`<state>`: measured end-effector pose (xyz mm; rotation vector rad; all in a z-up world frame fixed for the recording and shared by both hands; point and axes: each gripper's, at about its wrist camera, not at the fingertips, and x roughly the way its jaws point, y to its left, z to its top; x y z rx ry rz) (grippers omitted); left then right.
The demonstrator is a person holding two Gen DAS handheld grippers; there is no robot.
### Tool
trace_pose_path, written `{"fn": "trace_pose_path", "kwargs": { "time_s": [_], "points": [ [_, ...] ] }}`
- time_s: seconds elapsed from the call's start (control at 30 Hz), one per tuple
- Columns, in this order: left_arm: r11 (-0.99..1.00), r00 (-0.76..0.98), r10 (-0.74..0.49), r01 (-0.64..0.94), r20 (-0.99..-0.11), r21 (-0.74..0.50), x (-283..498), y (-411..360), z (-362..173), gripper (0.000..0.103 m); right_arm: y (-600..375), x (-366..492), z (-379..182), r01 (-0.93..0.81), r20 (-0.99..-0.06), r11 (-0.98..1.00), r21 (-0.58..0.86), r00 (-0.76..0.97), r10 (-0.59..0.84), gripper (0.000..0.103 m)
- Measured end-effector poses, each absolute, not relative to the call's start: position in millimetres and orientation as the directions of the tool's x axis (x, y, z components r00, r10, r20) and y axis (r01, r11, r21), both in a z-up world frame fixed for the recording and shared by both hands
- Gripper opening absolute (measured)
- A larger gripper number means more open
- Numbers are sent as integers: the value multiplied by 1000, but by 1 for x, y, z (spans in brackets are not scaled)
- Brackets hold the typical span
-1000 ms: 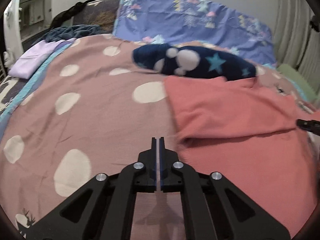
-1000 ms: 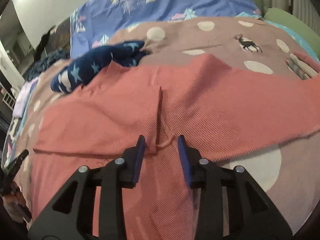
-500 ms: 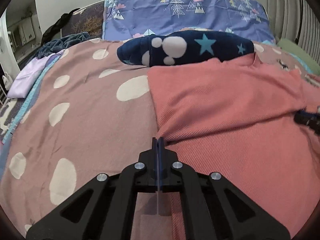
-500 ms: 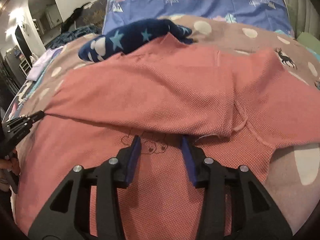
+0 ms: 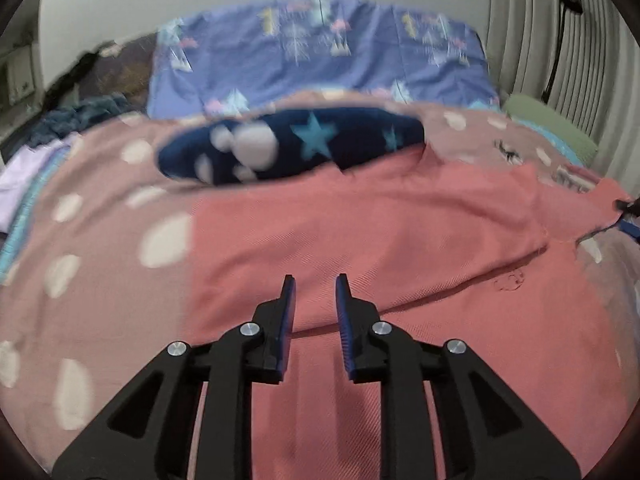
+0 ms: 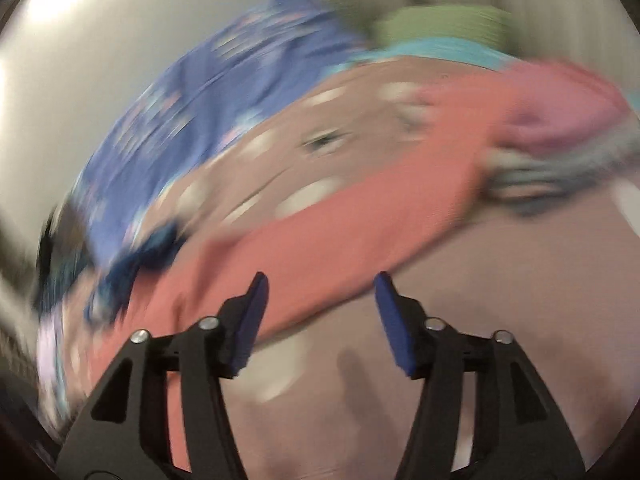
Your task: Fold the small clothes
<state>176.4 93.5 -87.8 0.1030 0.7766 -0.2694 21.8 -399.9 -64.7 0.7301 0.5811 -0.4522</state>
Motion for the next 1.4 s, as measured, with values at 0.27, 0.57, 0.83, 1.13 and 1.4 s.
{"fn": "trace_pose_path", "kwargs": {
  "time_s": [0.27,0.57,0.83,1.13,1.4],
  "points": [
    [959,642,-107,268,-760,92,188,71,-119,22,-472,23,-90,636,-612,450,627,759,-220,59],
    [963,637,-133,263,-759,52,190,76,-122,24,-441,71,-58,464,-468,465,754,876,-115,3],
    [965,633,-177,263,-754,-5,190,85,-121,24,-190,143,-26,-178,-481,856,485,763,431,25],
    [960,617,-238,269,-750,-84,191,93,-122,27,-183,123,-116,-46,-634,830,556,621,460,42],
    [959,620,-231,277,-750,-67,190,90,-121,30,-228,120,-86,51,-543,776,628,743,391,47]
  ]
}}
